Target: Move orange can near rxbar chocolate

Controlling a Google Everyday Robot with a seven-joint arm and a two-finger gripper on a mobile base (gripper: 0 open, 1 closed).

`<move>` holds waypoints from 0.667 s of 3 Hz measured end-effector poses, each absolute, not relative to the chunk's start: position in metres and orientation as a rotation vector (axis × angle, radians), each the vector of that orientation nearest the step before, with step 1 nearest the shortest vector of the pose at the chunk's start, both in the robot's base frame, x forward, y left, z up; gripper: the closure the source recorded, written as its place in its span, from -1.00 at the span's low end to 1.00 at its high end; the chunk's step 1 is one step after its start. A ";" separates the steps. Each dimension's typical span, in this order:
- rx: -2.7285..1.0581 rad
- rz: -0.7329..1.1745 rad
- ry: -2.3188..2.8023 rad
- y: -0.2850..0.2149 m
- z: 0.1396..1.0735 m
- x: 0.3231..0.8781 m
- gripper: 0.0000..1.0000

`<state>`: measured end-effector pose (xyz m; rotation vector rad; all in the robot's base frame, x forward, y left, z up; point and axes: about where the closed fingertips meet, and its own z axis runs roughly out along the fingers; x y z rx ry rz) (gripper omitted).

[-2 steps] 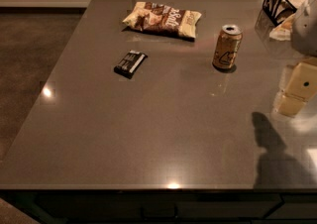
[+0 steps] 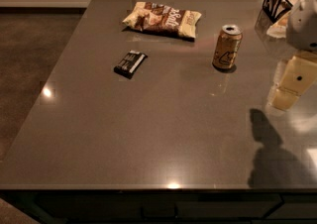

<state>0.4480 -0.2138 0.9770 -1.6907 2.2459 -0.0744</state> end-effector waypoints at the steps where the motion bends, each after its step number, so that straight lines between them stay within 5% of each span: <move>1: -1.504 -0.004 2.297 -0.215 0.970 0.489 -1.00; 2: -1.293 0.033 2.344 -0.220 0.964 0.525 -1.00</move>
Offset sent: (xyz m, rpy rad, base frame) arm 0.1212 -0.0176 -0.0180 0.2860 -0.0798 -0.4273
